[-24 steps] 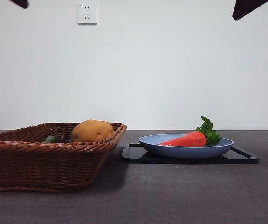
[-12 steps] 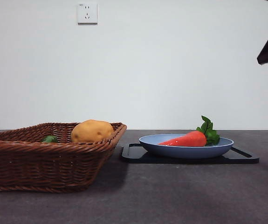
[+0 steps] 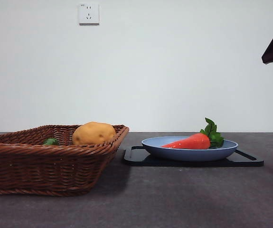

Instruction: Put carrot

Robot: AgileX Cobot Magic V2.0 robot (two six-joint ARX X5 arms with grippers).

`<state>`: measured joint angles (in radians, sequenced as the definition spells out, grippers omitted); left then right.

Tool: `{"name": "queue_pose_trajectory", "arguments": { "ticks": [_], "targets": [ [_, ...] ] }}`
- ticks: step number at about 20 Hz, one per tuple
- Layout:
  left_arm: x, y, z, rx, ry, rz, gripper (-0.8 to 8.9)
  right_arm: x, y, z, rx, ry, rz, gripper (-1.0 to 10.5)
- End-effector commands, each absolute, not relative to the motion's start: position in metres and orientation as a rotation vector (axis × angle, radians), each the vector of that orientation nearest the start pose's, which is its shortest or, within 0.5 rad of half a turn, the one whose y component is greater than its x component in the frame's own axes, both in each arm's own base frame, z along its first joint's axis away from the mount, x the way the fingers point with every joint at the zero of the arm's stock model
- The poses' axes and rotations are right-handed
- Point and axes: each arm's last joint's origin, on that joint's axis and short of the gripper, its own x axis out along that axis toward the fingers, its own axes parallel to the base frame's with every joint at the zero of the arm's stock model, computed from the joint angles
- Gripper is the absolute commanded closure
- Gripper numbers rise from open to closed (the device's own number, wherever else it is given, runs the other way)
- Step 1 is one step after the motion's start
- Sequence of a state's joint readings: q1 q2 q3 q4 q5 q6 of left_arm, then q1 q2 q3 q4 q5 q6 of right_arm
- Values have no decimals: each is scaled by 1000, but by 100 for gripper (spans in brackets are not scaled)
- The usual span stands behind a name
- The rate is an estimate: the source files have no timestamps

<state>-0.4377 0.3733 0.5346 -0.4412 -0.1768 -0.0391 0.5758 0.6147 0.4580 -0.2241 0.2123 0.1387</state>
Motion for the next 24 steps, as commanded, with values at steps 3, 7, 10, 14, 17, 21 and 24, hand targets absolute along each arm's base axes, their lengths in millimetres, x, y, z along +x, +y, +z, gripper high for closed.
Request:
{"name": "queue_pose_trajectory", "arguments": {
  "ticks": [3, 7, 10, 14, 17, 21, 24],
  "targets": [
    [69, -12, 275, 46, 82, -69, 805, 125, 75, 245, 4, 361, 337, 943],
    [71, -3, 246, 31, 17, 68, 805, 125, 75, 245, 4, 361, 337, 943],
    [77, 0, 213, 31, 74, 112, 805, 125, 75, 245, 4, 361, 337, 943],
    [86, 0, 180, 34, 164, 91, 805, 125, 75, 245, 4, 361, 337, 943],
    [90, 0, 167, 34, 191, 83, 805, 125, 75, 245, 4, 361, 337, 943],
    [91, 1, 160, 35, 198, 95, 805, 125, 75, 245, 4, 361, 337, 943],
    [95, 3, 152, 27, 163, 112, 805, 125, 75, 245, 4, 361, 337, 943]
  ]
}}
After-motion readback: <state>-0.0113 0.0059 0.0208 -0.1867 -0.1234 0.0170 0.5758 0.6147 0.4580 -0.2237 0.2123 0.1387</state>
